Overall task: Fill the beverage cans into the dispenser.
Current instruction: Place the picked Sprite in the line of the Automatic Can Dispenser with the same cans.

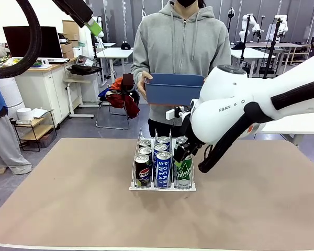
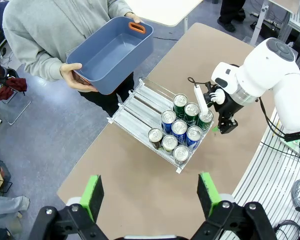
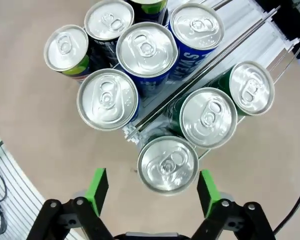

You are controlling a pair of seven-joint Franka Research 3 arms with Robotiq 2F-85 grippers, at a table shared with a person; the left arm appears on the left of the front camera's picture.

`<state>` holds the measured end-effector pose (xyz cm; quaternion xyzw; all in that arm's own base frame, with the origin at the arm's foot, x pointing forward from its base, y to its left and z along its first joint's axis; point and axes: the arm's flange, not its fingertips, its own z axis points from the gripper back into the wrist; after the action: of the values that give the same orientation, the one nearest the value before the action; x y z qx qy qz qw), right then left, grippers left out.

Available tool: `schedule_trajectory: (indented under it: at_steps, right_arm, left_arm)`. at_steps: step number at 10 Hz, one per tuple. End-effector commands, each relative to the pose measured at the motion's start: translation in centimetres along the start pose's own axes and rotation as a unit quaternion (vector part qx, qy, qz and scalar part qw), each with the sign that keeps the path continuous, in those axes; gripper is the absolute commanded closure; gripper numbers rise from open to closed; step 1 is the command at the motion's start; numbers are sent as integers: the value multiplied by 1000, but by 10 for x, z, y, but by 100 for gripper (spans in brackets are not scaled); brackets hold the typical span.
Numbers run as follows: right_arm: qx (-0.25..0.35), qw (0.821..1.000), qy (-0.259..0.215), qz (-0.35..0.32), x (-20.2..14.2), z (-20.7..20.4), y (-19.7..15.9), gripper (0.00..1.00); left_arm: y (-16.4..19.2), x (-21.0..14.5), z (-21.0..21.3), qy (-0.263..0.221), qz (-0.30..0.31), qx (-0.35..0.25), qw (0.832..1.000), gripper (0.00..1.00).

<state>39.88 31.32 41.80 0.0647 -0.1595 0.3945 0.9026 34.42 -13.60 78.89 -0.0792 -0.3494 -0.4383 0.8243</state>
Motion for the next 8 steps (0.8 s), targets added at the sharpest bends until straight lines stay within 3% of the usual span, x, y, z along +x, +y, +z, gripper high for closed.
schedule_trajectory:
  at_steps: [1, 5, 8]
  right_arm:
    - [16, 1000, -5, -16, -5, 19, -2, 0]
    - [16, 1000, -17, -8, -10, 46, -2, 0]
    - [8, 999, -22, -24, 0, 38, -1, 0]
  left_arm:
    - [1, -2, 1, -2, 0, -6, 1000, 0]
    - [1, -2, 1, -2, 0, -6, 1000, 0]
    - [1, -2, 1, -2, 0, -6, 1000, 0]
